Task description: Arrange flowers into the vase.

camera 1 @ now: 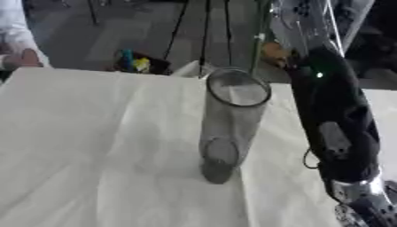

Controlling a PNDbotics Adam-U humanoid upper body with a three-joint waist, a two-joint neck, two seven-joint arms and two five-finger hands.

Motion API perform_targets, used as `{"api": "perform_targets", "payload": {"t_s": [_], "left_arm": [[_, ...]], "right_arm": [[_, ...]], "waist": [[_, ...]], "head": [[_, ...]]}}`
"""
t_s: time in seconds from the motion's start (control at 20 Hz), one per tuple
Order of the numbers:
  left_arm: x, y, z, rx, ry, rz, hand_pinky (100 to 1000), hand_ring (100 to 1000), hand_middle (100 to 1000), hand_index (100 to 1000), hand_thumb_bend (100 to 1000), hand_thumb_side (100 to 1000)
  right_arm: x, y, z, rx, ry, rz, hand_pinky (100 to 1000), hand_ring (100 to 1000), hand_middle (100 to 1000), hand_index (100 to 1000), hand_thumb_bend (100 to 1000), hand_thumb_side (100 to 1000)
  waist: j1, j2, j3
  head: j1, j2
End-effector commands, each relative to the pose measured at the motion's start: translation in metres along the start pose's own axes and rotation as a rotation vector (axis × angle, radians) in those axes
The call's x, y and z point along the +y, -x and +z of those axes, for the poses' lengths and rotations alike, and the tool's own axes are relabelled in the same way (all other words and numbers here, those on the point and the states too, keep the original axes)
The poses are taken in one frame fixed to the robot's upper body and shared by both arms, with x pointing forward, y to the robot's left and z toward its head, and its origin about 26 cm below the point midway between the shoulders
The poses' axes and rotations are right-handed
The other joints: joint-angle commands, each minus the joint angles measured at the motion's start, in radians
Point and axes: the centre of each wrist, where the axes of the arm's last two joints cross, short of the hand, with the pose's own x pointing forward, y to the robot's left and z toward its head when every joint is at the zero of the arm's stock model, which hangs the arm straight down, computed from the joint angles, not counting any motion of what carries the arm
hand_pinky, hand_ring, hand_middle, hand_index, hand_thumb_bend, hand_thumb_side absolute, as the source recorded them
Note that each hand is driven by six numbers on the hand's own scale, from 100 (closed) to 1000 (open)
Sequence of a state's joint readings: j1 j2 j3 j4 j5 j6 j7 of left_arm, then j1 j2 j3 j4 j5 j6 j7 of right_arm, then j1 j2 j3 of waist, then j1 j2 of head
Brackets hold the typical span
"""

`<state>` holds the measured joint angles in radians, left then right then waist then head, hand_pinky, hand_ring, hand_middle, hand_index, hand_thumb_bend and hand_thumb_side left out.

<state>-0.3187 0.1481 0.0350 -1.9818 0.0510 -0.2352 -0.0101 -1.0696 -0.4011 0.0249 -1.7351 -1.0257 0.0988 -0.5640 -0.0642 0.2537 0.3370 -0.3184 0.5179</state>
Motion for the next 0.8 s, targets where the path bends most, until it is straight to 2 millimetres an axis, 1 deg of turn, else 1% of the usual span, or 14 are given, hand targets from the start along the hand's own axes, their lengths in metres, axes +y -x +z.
{"api": "perform_targets", "payload": {"t_s": [0.05, 0.15, 0.25, 0.45, 0.8], "left_arm": [[-0.002, -0.006, -0.005, -0.03, 0.014, 0.004, 556, 696, 696, 904, 100, 1000], [-0.002, -0.006, -0.005, -0.029, 0.014, 0.005, 555, 696, 696, 904, 100, 1000], [-0.002, -0.006, -0.005, -0.029, 0.013, 0.005, 555, 696, 696, 903, 100, 1000], [-0.002, -0.006, -0.006, -0.03, 0.012, 0.005, 554, 696, 695, 903, 100, 1000], [-0.001, -0.006, -0.005, -0.026, 0.01, -0.003, 552, 696, 696, 902, 100, 1000]], "right_arm": [[0.013, -0.018, 0.001, -0.193, -0.055, -0.014, 100, 100, 100, 115, 100, 198], [0.012, -0.015, 0.003, -0.265, -0.063, -0.011, 100, 100, 100, 115, 100, 198], [0.011, -0.011, 0.003, -0.296, -0.056, -0.009, 100, 100, 100, 114, 100, 198], [0.009, -0.009, 0.006, -0.382, -0.059, 0.011, 100, 100, 100, 115, 100, 198], [0.001, 0.002, 0.014, -0.36, -0.108, 0.107, 100, 100, 100, 117, 100, 198]], "waist": [[-0.007, -0.027, 0.002], [-0.006, -0.025, 0.002], [-0.007, -0.024, 0.001], [-0.008, -0.021, -0.002], [-0.01, -0.018, -0.011]], "head": [[-0.008, -0.015], [-0.009, -0.02], [-0.01, -0.02], [-0.008, -0.024], [0.002, -0.023]]}}
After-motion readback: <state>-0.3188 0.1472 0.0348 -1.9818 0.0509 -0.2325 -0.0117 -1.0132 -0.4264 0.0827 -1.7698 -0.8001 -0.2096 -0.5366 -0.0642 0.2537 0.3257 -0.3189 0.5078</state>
